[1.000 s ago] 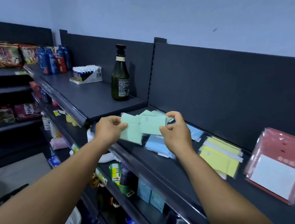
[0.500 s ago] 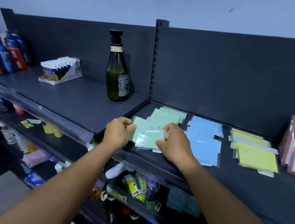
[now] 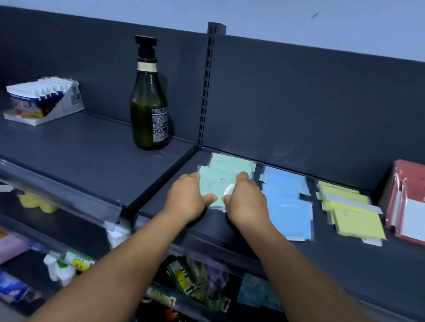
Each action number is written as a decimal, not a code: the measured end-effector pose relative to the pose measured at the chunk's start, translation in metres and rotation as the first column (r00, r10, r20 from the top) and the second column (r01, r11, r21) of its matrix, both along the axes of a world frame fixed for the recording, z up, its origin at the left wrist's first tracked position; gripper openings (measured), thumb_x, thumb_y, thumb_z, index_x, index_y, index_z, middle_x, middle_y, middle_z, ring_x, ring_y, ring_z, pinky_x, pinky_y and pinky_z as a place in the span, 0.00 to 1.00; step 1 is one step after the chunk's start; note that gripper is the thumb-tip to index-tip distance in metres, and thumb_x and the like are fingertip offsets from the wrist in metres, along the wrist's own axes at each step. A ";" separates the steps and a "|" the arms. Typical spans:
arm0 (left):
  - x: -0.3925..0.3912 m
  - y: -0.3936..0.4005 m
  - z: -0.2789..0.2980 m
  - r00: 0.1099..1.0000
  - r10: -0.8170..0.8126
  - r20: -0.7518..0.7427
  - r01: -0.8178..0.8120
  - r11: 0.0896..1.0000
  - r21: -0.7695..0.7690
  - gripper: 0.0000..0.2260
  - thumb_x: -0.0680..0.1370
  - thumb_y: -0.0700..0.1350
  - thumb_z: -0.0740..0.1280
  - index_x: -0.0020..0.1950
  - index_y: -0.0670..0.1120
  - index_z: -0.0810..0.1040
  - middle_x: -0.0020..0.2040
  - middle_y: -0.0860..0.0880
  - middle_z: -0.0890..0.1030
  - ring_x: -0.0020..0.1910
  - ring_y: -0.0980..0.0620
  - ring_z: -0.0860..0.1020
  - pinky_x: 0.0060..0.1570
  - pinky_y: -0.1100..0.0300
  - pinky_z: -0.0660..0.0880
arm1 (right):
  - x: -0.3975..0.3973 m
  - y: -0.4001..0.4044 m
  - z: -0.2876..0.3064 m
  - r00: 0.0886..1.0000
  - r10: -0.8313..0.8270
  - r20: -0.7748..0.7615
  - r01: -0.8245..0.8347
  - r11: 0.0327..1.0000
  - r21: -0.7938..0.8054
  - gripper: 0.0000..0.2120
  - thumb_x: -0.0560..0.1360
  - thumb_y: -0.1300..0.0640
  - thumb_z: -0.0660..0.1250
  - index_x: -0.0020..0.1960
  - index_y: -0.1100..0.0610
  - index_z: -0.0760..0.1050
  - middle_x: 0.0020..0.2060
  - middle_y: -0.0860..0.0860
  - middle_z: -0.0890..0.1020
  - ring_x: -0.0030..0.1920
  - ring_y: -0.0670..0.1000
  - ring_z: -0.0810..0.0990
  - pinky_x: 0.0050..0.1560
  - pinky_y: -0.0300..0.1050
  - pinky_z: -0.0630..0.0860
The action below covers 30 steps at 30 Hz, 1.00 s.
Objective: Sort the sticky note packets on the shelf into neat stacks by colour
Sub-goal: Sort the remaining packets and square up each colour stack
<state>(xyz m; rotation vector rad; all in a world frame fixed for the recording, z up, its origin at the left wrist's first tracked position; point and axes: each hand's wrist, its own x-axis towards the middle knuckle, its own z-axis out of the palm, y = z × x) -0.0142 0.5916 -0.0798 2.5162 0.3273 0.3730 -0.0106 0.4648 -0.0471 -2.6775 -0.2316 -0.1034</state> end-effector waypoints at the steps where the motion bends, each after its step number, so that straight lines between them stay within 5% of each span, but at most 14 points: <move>1: 0.005 0.000 0.000 1.000 -0.004 -0.006 0.004 1.000 0.008 0.19 0.71 0.53 0.72 0.55 0.42 0.74 0.54 0.43 0.78 0.52 0.43 0.76 0.45 0.55 0.70 | 0.004 0.001 0.000 1.000 -0.005 0.004 0.005 1.000 -0.005 0.17 0.78 0.59 0.63 0.65 0.60 0.64 0.59 0.58 0.75 0.57 0.60 0.76 0.45 0.46 0.68; 9: 0.019 0.001 0.002 0.998 -0.050 -0.043 0.053 0.996 0.074 0.20 0.74 0.53 0.69 0.60 0.43 0.73 0.57 0.44 0.77 0.56 0.45 0.76 0.47 0.56 0.70 | 0.020 0.003 -0.002 1.000 0.010 -0.014 -0.011 0.999 -0.043 0.20 0.78 0.58 0.63 0.68 0.60 0.64 0.61 0.59 0.72 0.59 0.60 0.74 0.50 0.47 0.70; 14: 0.008 -0.001 0.002 0.995 -0.082 -0.057 0.089 0.987 0.131 0.24 0.75 0.55 0.67 0.65 0.43 0.69 0.62 0.47 0.72 0.63 0.46 0.70 0.58 0.52 0.71 | 0.010 -0.007 -0.002 0.997 0.073 -0.001 -0.073 0.995 -0.069 0.28 0.78 0.54 0.63 0.74 0.57 0.57 0.68 0.55 0.65 0.66 0.57 0.67 0.59 0.49 0.69; 19: -0.008 -0.013 0.015 0.987 -0.153 -0.054 0.161 0.958 0.238 0.30 0.79 0.53 0.61 0.76 0.42 0.57 0.77 0.46 0.59 0.77 0.49 0.54 0.74 0.52 0.55 | -0.008 -0.030 0.006 0.991 0.122 0.048 -0.114 0.984 -0.137 0.32 0.80 0.51 0.61 0.77 0.57 0.50 0.75 0.51 0.59 0.73 0.54 0.58 0.71 0.46 0.57; 30: -0.029 -0.115 0.035 0.928 -0.368 -0.068 0.368 0.868 0.333 0.30 0.81 0.55 0.56 0.78 0.45 0.50 0.79 0.48 0.51 0.78 0.51 0.48 0.75 0.55 0.49 | -0.037 -0.133 0.011 0.995 -0.046 0.089 0.061 0.983 -0.172 0.32 0.80 0.47 0.58 0.78 0.56 0.48 0.77 0.51 0.54 0.77 0.52 0.48 0.75 0.47 0.48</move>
